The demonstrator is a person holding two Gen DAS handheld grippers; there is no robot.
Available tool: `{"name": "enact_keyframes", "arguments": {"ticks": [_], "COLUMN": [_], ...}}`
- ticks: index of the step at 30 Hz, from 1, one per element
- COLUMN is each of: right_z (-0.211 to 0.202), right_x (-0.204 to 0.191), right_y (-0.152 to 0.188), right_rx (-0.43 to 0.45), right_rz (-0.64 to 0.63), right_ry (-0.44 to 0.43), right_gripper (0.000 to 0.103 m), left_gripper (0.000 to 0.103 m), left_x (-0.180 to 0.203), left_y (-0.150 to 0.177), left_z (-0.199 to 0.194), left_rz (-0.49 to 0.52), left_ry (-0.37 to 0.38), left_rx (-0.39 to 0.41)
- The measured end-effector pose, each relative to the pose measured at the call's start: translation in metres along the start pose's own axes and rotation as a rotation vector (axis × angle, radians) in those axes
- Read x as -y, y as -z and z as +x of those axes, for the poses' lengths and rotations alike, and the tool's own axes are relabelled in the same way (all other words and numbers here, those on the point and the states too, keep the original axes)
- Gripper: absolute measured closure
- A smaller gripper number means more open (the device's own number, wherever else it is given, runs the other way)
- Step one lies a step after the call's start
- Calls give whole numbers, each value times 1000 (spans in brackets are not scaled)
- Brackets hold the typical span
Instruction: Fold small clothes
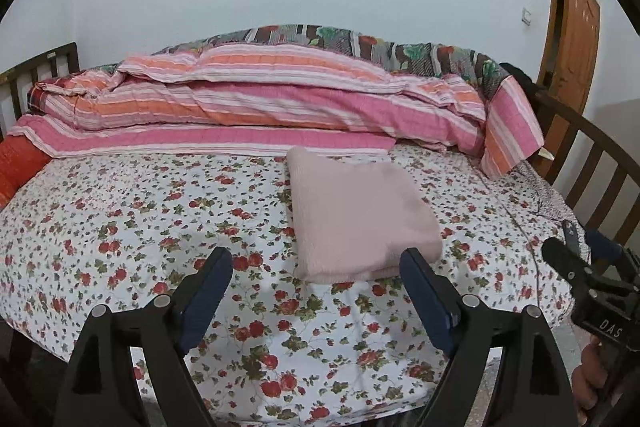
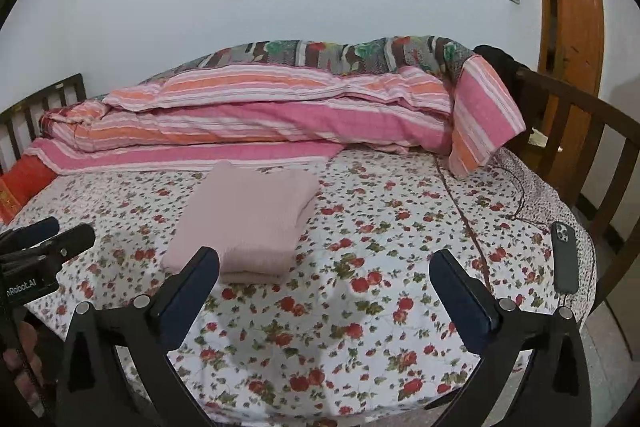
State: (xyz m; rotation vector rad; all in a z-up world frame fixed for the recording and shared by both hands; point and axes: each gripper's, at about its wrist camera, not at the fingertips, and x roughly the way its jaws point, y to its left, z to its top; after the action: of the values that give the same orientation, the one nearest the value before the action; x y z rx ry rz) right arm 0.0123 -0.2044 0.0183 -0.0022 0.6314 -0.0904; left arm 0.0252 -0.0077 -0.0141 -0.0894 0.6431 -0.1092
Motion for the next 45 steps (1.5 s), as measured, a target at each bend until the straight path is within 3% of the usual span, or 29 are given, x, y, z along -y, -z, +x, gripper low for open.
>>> {"name": "enact_keyframes", "arguments": {"ticks": [10,45], "right_z": [-19,-20], "right_x": [-4,-2], "right_y": [2,6], "right_rx": [17,7], "right_rz": [-8,11], "right_ry": [-6,0], "right_gripper": [0,0], "left_gripper": [18,18], "left_x": [6,8], "left_y": [2,4], "left_z": [-15,-17], "left_rz": [21,27], "left_ry": [-23,-31], "left_rx": [23,17]}}
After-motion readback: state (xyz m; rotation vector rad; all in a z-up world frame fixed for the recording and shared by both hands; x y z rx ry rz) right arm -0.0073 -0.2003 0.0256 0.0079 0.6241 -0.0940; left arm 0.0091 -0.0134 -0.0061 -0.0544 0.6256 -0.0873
